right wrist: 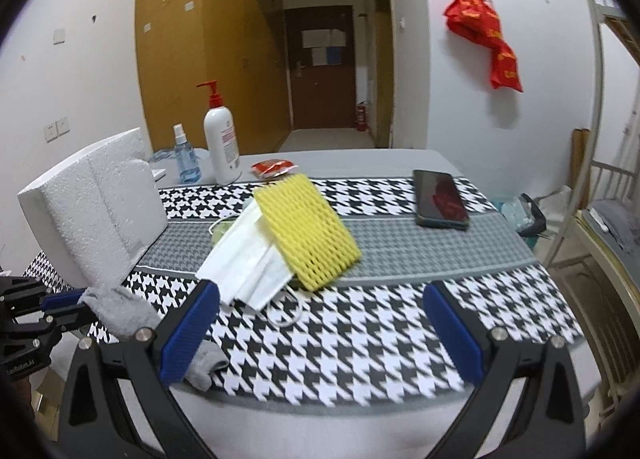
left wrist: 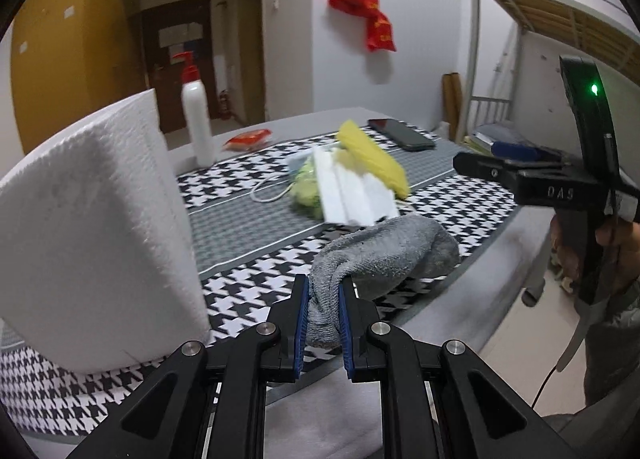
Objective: Organize soft objects
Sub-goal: 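Close the left gripper on the grey sock and lift it, then close the right gripper on the yellow foam net and lift it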
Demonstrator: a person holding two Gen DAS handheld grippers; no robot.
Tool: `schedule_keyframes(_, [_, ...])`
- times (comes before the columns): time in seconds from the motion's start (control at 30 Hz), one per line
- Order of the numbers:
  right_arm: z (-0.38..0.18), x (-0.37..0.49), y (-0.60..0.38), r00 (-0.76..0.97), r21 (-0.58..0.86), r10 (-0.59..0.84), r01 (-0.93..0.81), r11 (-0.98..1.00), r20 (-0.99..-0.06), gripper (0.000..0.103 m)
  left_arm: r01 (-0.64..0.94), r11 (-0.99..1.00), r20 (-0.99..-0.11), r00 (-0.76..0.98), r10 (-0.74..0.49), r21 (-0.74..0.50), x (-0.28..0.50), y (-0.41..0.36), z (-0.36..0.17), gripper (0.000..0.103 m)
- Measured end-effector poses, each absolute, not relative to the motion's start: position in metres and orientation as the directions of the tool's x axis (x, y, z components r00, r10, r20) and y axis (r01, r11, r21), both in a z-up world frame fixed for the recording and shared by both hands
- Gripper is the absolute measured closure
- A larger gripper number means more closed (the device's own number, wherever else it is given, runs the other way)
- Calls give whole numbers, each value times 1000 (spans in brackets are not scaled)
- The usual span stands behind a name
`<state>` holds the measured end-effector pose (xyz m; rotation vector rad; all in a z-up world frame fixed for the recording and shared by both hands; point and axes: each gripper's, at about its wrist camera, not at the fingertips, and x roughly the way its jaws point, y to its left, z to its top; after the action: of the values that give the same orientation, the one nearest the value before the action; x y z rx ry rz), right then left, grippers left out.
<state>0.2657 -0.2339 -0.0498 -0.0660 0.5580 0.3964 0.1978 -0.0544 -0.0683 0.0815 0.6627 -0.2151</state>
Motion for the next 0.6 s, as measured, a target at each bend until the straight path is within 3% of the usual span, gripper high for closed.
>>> schedule_keyframes(0.37, [-57,313,-200,686,35,435,-514,857,-584,0,140,990,-637,764,-107,2,207,-43,-74,88])
schedule_keyframes(0.6, [-63,334,-192,668,21,417,-515,857,-616,0,115,993,-645,759,-87,1,216,-41,-76,88])
